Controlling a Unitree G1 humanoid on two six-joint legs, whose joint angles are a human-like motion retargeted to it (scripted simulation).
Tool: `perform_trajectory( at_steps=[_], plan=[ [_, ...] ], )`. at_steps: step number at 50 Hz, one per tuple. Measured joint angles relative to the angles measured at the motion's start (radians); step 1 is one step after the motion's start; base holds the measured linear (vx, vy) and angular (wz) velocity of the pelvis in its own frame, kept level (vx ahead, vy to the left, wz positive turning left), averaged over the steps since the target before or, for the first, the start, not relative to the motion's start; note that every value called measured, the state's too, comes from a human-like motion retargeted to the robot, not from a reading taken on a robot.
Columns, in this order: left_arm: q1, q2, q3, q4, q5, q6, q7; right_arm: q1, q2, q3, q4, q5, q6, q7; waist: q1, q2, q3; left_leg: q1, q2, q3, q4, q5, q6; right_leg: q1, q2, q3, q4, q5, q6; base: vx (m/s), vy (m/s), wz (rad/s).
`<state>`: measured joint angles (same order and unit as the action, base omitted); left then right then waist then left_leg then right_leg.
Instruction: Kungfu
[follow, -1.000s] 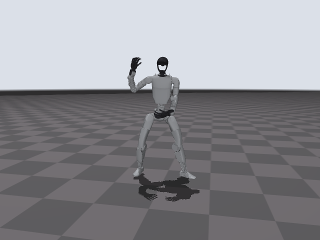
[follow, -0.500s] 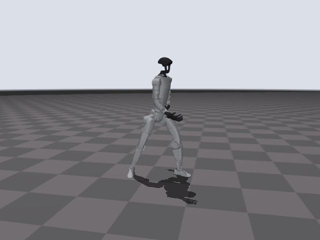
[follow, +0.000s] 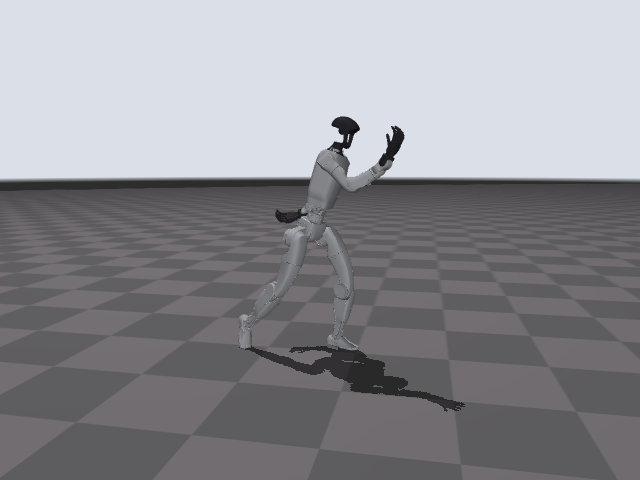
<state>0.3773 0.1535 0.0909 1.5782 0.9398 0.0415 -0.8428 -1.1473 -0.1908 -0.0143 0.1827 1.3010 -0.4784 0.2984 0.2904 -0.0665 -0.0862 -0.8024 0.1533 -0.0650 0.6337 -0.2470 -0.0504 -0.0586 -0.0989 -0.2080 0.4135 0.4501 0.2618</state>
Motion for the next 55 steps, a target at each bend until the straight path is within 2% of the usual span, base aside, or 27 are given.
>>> perform_trajectory(
  at_steps=[2, 4, 9, 13, 15, 21, 23, 25, 27, 28, 30, 33, 34, 38, 41, 47, 50, 52, 55],
  plan=[
    [-0.045, 0.047, -0.012, -0.033, -0.066, -0.010, 0.039, 0.040, -0.002, 0.008, -0.002, 0.045, 0.033, 0.031, -0.076, 0.036, 0.008, 0.063, -0.035, -0.046, -0.041, 0.001, -0.003, -0.019, 0.119, 0.068, 0.099, -0.102, 0.000, 0.59, -0.25, 2.03],
    [-0.071, 0.098, -0.013, -0.062, -0.087, -0.027, 0.047, 0.082, -0.009, 0.005, -0.006, 0.063, 0.055, 0.044, -0.130, 0.068, 0.002, 0.123, -0.062, -0.081, -0.099, 0.016, 0.001, -0.061, 0.172, 0.057, 0.191, -0.193, 0.000, 0.64, -0.10, 1.78],
    [-0.088, 0.186, -0.023, -0.109, -0.008, -0.031, 0.039, 0.151, -0.036, -0.006, -0.026, -0.015, 0.021, 0.003, -0.189, 0.101, -0.007, 0.317, -0.128, -0.077, -0.275, 0.051, 0.027, -0.172, 0.241, 0.130, 0.273, -0.377, 0.000, 0.51, 0.14, 1.12],
    [-0.052, 0.177, -0.009, -0.129, 0.050, -0.038, 0.041, 0.164, -0.052, 0.008, -0.027, -0.081, 0.021, -0.012, -0.275, 0.128, 0.006, 0.482, -0.219, -0.082, -0.410, 0.077, 0.067, -0.247, 0.258, 0.249, 0.214, -0.485, 0.000, 0.55, 0.06, 1.25],
    [-0.035, 0.164, -0.002, -0.131, 0.057, -0.030, 0.041, 0.167, -0.060, 0.013, -0.028, -0.089, 0.025, -0.008, -0.325, 0.136, 0.011, 0.539, -0.259, -0.121, -0.450, 0.083, 0.083, -0.286, 0.250, 0.276, 0.157, -0.514, -0.051, 0.38, -0.10, 1.33],
    [0.002, 0.119, -0.013, -0.115, 0.054, -0.018, 0.022, 0.179, -0.067, 0.012, -0.027, -0.111, 0.026, -0.019, -0.394, 0.150, 0.041, 0.695, -0.313, -0.219, -0.490, 0.054, 0.132, -0.310, 0.256, 0.391, -0.090, -0.554, -0.262, 0.33, -0.27, 0.88],
    [0.016, 0.103, -0.022, -0.111, 0.067, -0.019, 0.011, 0.183, -0.067, 0.015, -0.024, -0.113, 0.027, -0.027, -0.412, 0.147, 0.049, 0.748, -0.334, -0.250, -0.487, 0.031, 0.145, -0.293, 0.229, 0.382, -0.169, -0.518, -0.306, 0.42, -0.40, 0.83],
    [0.030, 0.090, -0.035, -0.105, 0.079, -0.021, 0.001, 0.188, -0.071, 0.020, -0.017, -0.113, 0.030, -0.030, -0.434, 0.127, 0.053, 0.795, -0.375, -0.281, -0.462, 0.001, 0.156, -0.249, 0.166, 0.300, -0.244, -0.365, -0.309, 0.43, -0.40, 0.80],
    [0.049, 0.082, -0.042, -0.102, 0.092, -0.014, -0.005, 0.203, -0.072, 0.016, -0.008, -0.112, 0.037, -0.029, -0.398, 0.123, 0.029, 0.794, -0.377, -0.248, -0.403, -0.018, 0.133, -0.205, 0.169, 0.252, -0.227, -0.465, -0.347, 0.46, -0.38, 0.10],
    [0.060, 0.080, -0.048, -0.102, 0.101, -0.003, -0.002, 0.219, -0.079, 0.008, -0.005, -0.111, 0.041, -0.025, -0.378, 0.116, 0.011, 0.778, -0.381, -0.223, -0.354, -0.007, 0.105, -0.187, 0.150, 0.220, -0.222, -0.493, -0.343, 0.51, -0.44, 0.09],
    [0.073, 0.063, -0.059, -0.094, 0.087, 0.018, 0.019, 0.250, -0.090, -0.009, -0.004, -0.108, 0.046, -0.017, -0.340, 0.102, -0.016, 0.732, -0.379, -0.151, -0.252, 0.094, 0.033, -0.148, 0.142, 0.212, -0.240, -0.524, -0.346, 0.45, -0.39, 0.30],
    [0.076, 0.027, -0.051, -0.092, 0.052, -0.011, 0.018, 0.260, -0.083, -0.019, -0.005, -0.115, 0.045, -0.023, -0.386, 0.069, -0.013, 0.622, -0.355, -0.037, -0.033, 0.234, -0.124, -0.079, 0.092, 0.175, -0.283, -0.553, -0.324, 0.31, -0.42, 0.99],
    [0.078, 0.020, -0.051, -0.095, 0.056, -0.020, 0.012, 0.259, -0.083, -0.019, -0.003, -0.117, 0.043, -0.030, -0.393, 0.054, -0.013, 0.579, -0.340, 0.019, 0.044, 0.242, -0.137, -0.061, 0.077, 0.165, -0.292, -0.562, -0.317, 0.23, -0.40, 0.86],
    [0.096, 0.014, -0.053, -0.094, 0.093, -0.024, 0.009, 0.257, -0.093, -0.017, 0.004, -0.115, 0.040, -0.041, -0.355, 0.003, -0.021, 0.434, -0.274, 0.219, 0.214, 0.213, -0.089, -0.016, 0.053, 0.147, -0.309, -0.597, -0.305, 0.27, -0.44, 0.10],
    [0.117, 0.012, -0.038, -0.085, 0.088, -0.011, 0.008, 0.259, -0.106, -0.022, 0.000, -0.115, 0.042, -0.041, -0.321, -0.005, -0.020, 0.348, -0.259, 0.251, 0.166, 0.216, -0.086, 0.013, 0.071, 0.135, -0.313, -0.627, -0.303, 0.38, -0.52, -0.08],
    [0.160, 0.004, 0.012, -0.064, 0.075, 0.001, -0.021, 0.260, -0.116, -0.034, -0.005, -0.150, 0.017, -0.062, -0.233, 0.003, 0.022, 0.252, -0.227, 0.193, -0.201, 0.296, -0.058, 0.107, 0.131, 0.172, -0.320, -0.684, -0.298, 0.36, -0.41, -0.39],
    [0.178, 0.007, 0.036, -0.048, 0.071, 0.009, -0.030, 0.257, -0.116, -0.037, 0.002, -0.156, 0.016, -0.066, -0.179, 0.021, 0.045, 0.243, -0.184, 0.179, -0.412, 0.336, -0.072, 0.164, 0.169, 0.201, -0.324, -0.711, -0.291, 0.53, -0.43, -0.65],
    [0.188, 0.007, 0.054, -0.035, 0.049, 0.012, -0.011, 0.256, -0.118, -0.037, 0.012, -0.157, 0.024, -0.059, -0.161, 0.024, 0.057, 0.233, -0.169, 0.208, -0.520, 0.301, -0.071, 0.201, 0.175, 0.210, -0.326, -0.729, -0.276, 0.53, -0.38, -0.38],
    [0.193, 0.008, 0.097, -0.008, -0.017, 0.014, 0.070, 0.262, -0.122, -0.041, 0.035, -0.168, 0.032, -0.042, -0.164, 0.012, 0.057, 0.217, -0.159, 0.335, -0.604, 0.205, -0.065, 0.239, 0.159, 0.185, -0.327, -0.739, -0.237, 0.69, -0.41, 0.01]
  ],
)
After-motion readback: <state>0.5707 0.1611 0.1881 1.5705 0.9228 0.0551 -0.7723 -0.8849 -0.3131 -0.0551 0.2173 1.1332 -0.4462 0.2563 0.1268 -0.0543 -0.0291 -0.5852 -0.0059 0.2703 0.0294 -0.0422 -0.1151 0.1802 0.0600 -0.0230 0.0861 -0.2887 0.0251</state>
